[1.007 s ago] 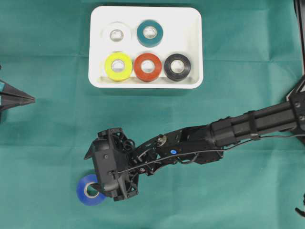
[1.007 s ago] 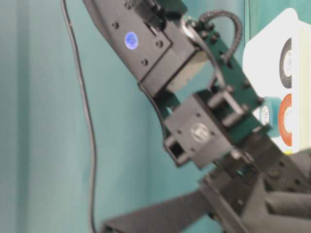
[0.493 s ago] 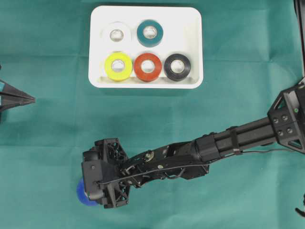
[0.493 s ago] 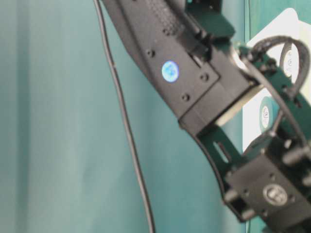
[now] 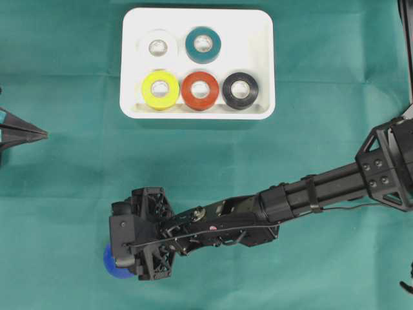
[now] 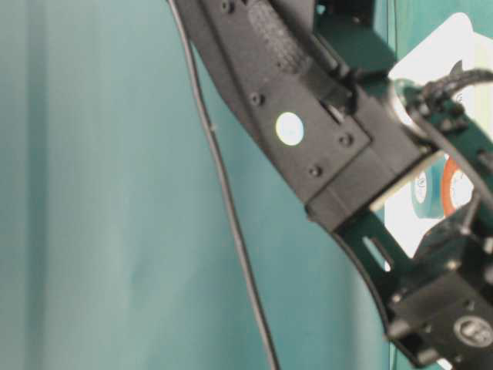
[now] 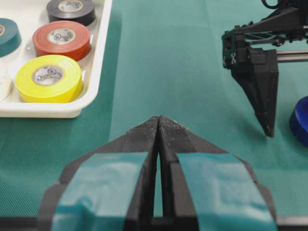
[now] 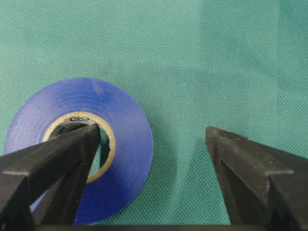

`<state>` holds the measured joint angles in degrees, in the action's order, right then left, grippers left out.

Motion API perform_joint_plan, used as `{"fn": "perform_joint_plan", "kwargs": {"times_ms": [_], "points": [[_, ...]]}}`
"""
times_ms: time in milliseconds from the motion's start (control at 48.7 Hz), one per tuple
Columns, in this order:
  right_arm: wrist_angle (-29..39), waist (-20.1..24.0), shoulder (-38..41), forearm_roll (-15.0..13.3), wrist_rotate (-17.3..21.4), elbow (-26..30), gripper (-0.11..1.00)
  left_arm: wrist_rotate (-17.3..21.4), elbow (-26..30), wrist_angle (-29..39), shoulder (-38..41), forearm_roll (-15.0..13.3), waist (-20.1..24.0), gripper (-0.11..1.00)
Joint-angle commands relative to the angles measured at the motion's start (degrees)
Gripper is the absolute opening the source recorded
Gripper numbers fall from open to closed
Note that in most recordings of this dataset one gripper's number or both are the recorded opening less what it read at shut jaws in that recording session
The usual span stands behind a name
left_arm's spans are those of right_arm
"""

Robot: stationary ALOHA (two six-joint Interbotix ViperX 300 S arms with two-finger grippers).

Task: Put the tape into the white case with the right arm.
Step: 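Lower the right gripper onto the blue tape and close it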

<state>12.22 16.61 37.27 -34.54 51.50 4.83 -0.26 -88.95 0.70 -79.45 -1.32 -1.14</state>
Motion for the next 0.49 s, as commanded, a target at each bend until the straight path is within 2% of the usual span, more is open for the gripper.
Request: {"fn": "perform_joint_plan", "kwargs": {"times_ms": [0, 144, 226, 288, 411, 473], "points": [[0.62, -0.09, -1.05, 0.26, 0.09, 1.23, 0.67, -0.09, 0.79, -0.26, 0.35, -0.09, 0.09, 0.00], [1.23, -0.09, -0.79, 0.35, 0.09, 1.23, 0.66, -0.09, 0.79, -0.26, 0.35, 0.00, 0.18, 0.00], [1.23, -0.09, -0.79, 0.26, 0.00, 1.23, 0.61, -0.09, 0.79, -0.26, 0.35, 0.00, 0.18, 0.00], [0.97, 0.00, -0.79, 0.35, 0.00, 1.23, 0.50, -0.09, 0.79, -0.26, 0.35, -0.09, 0.18, 0.00], [0.70, -0.09, -0.79, 0.35, 0.09, 1.32, 0.20, -0.09, 0.70, -0.26, 0.35, -0.09, 0.18, 0.00], [0.88, -0.09, -0.79, 0.35, 0.09, 1.32, 0.11, -0.09, 0.70, -0.26, 0.35, -0.09, 0.18, 0.00]]}}
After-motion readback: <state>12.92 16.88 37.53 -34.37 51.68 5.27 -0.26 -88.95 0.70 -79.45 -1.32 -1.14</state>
